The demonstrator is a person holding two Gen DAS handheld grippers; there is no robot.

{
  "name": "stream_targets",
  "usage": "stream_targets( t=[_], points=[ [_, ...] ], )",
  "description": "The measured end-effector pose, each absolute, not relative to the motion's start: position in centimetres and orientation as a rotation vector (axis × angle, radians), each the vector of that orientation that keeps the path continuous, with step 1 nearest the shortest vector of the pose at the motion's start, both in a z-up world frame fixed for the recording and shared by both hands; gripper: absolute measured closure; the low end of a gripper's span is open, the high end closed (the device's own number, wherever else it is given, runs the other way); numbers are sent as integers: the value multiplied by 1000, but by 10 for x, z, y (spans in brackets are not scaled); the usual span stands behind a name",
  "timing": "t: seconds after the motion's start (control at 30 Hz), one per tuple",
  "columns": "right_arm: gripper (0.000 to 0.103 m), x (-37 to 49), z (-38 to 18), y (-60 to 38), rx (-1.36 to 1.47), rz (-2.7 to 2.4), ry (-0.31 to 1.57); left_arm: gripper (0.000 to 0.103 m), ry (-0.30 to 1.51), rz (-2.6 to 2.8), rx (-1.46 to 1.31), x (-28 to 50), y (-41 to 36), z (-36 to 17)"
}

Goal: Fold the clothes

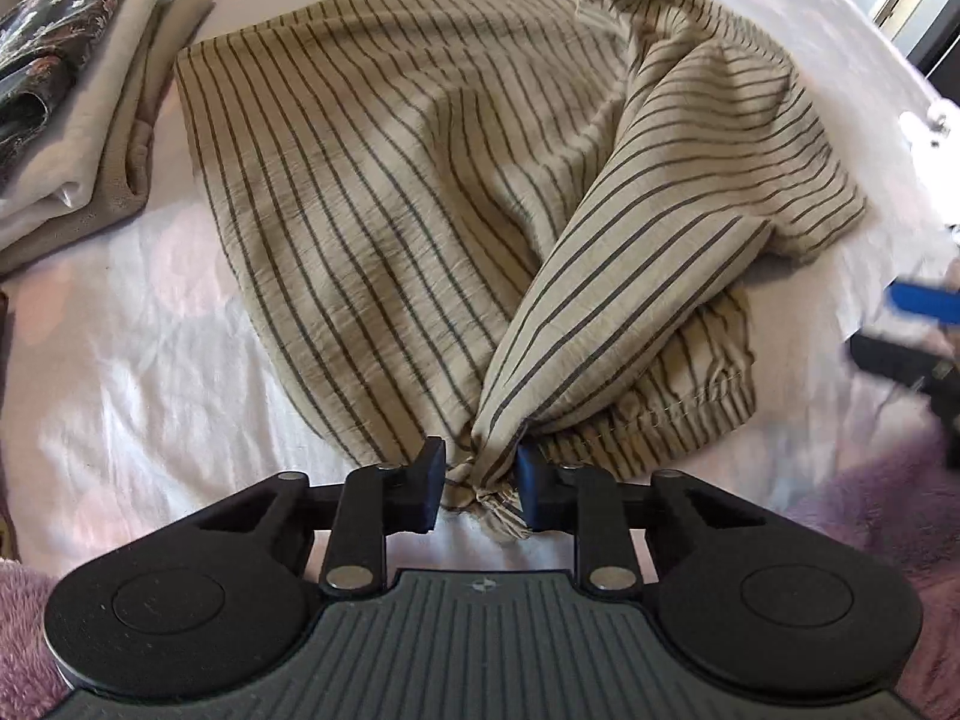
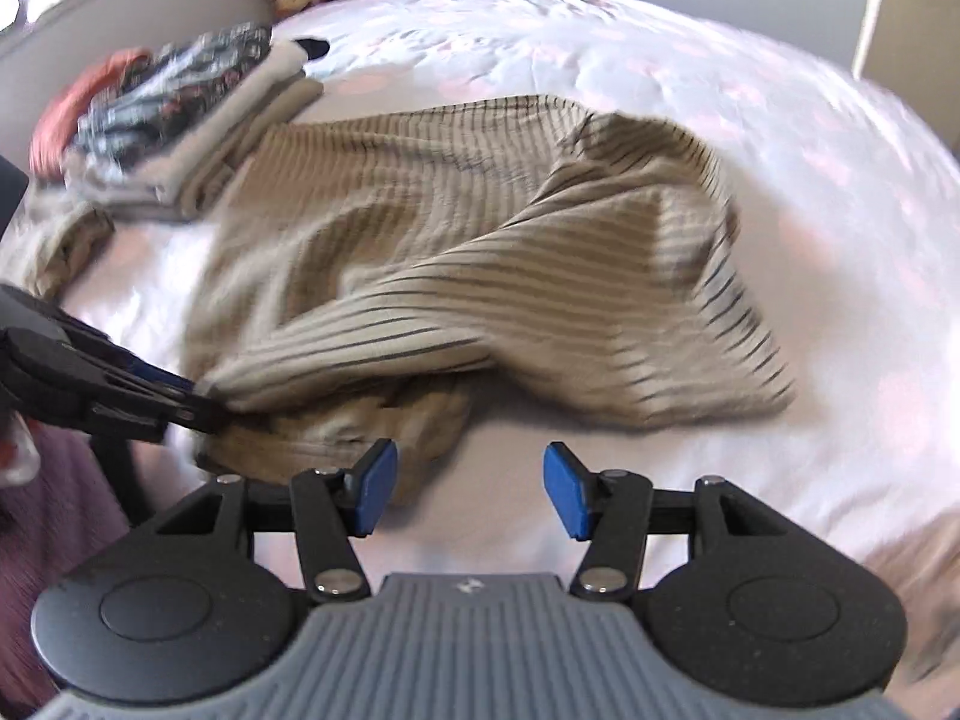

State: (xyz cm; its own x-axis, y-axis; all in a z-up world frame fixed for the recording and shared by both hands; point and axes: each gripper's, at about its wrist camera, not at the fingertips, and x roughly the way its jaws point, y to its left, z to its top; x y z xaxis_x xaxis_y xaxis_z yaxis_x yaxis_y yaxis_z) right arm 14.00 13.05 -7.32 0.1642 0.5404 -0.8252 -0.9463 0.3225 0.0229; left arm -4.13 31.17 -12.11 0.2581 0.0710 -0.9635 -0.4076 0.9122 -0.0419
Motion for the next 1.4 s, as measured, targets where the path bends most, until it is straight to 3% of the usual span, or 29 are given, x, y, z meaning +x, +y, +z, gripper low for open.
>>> stream_targets(
  t=[0.6, 0.8, 0.9, 0.93, 0.97, 1.13, 1.4],
  points=[
    [53, 225, -134, 154, -1369, 1271, 476, 84, 1530, 298, -213, 2, 319, -154],
    [54, 239, -148, 163, -1438, 1327, 364, 84, 1547, 271, -245, 1, 326, -159],
    [79, 245, -149, 168, -1452, 1333, 359, 83, 1539, 258, -249, -4, 328, -157],
    [93, 246, -149, 170, -1467, 1329, 358, 83, 1536, 254, -249, -5, 328, -156],
    [97, 246, -147, 172, -1486, 1315, 341, 83, 1532, 253, -246, -7, 327, -156],
    [100, 249, -101, 191, -1501, 1287, 260, 83, 1505, 250, -232, -16, 323, -151],
    [100, 210, -1, 262, -1476, 1307, -45, 83, 1476, 240, -265, -31, 325, -144]
  ],
)
